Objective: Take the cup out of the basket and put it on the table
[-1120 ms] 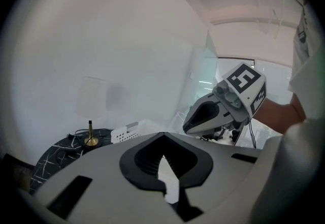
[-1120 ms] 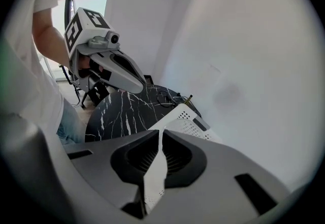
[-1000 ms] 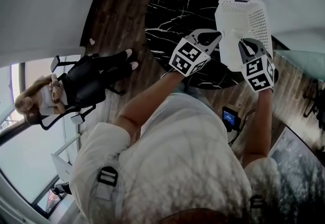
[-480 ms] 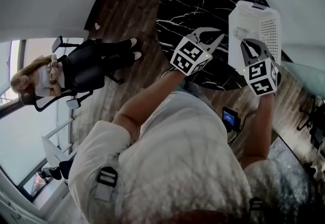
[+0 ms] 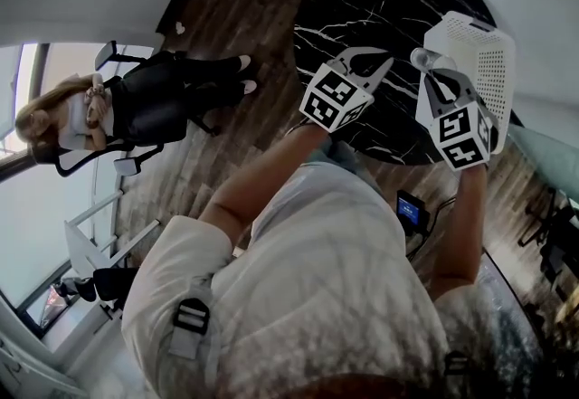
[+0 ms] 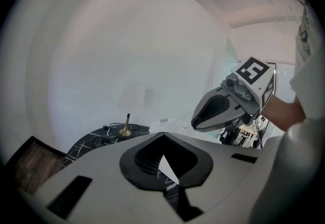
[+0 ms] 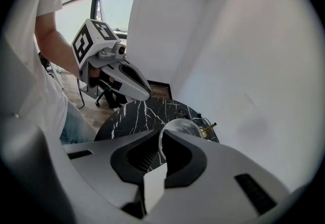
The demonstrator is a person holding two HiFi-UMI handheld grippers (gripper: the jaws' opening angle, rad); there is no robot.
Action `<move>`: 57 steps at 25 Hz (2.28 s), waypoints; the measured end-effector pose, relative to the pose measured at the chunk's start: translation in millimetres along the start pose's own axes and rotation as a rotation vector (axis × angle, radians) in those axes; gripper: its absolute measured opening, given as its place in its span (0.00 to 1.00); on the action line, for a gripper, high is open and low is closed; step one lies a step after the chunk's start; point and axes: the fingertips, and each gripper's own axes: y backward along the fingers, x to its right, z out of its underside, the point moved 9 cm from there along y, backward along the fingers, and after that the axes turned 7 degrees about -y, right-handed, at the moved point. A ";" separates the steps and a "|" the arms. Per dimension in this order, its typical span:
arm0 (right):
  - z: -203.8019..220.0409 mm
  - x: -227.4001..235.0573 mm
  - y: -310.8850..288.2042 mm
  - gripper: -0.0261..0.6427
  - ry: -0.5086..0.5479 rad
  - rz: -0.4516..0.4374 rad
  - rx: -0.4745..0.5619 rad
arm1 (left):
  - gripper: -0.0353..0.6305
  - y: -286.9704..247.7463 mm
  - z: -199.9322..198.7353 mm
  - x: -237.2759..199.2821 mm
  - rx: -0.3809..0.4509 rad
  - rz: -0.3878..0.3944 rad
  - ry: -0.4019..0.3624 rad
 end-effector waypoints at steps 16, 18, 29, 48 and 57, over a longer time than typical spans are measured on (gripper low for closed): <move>-22.9 -25.0 -54.2 0.08 0.045 -0.103 -0.029 | 0.06 10.7 32.1 -33.8 -0.050 -0.025 0.042; -21.5 -27.5 -61.2 0.08 0.043 -0.113 -0.035 | 0.06 8.7 36.5 -35.5 -0.057 -0.019 0.044; -9.1 -36.1 -104.1 0.08 0.043 -0.157 -0.092 | 0.06 -7.0 66.0 -50.8 -0.101 -0.002 0.062; 16.0 -47.3 -178.8 0.08 0.030 -0.212 -0.166 | 0.06 -41.2 120.3 -83.2 -0.177 0.027 0.106; 22.2 -52.9 -202.0 0.08 0.037 -0.221 -0.187 | 0.06 -49.9 141.8 -92.1 -0.214 0.037 0.124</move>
